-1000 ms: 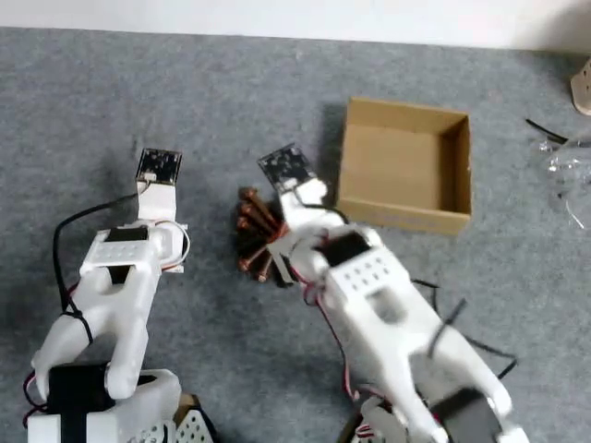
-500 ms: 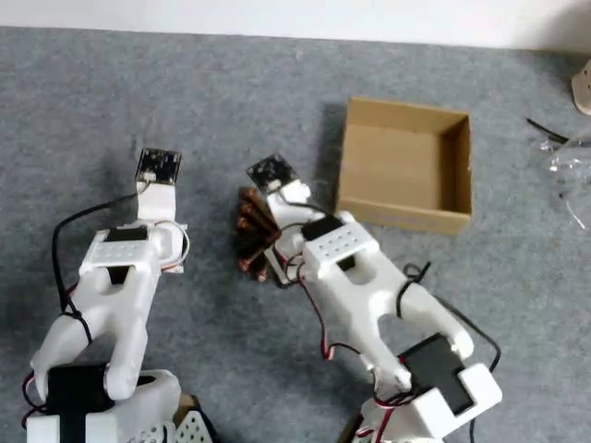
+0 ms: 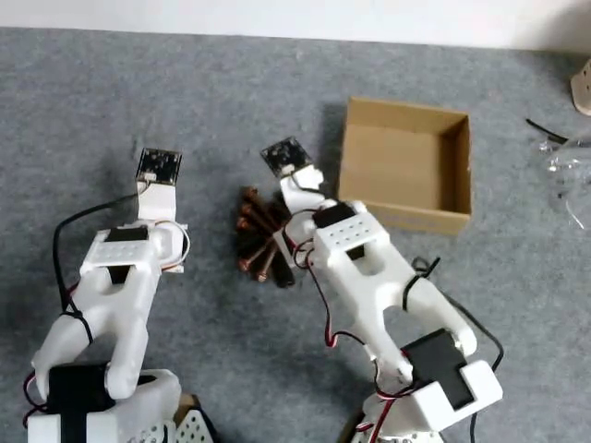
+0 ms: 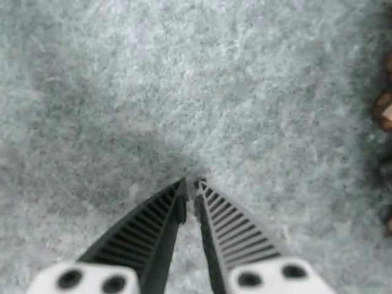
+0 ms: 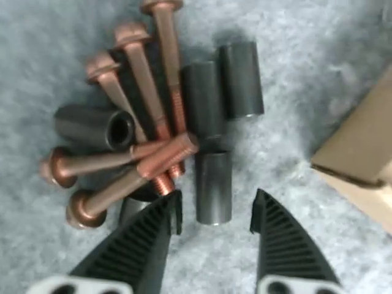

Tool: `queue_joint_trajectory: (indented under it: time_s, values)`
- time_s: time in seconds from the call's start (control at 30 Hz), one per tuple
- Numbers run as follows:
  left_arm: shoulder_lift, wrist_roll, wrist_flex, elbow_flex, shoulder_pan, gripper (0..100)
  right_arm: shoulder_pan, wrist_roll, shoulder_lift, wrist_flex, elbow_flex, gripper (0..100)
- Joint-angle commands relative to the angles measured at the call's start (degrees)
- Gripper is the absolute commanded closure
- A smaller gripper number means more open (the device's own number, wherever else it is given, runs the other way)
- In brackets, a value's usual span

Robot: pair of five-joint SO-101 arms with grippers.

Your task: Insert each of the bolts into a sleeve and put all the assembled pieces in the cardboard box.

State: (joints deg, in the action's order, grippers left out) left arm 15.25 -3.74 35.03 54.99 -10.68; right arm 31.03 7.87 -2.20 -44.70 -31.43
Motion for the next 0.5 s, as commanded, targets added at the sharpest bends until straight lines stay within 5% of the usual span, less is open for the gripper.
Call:
queue_joint_trajectory:
  time_s: [0.0,0.47]
  values:
    - [0.04,0.18,0.18,-2.51,-0.31,96,-0.75,0.70,-0.22,1.10,2.15,82.2]
    - [0.04,0.18,0.26,-2.42,-0.31,96,-0.92,0.70,12.18,4.44,3.82,82.2]
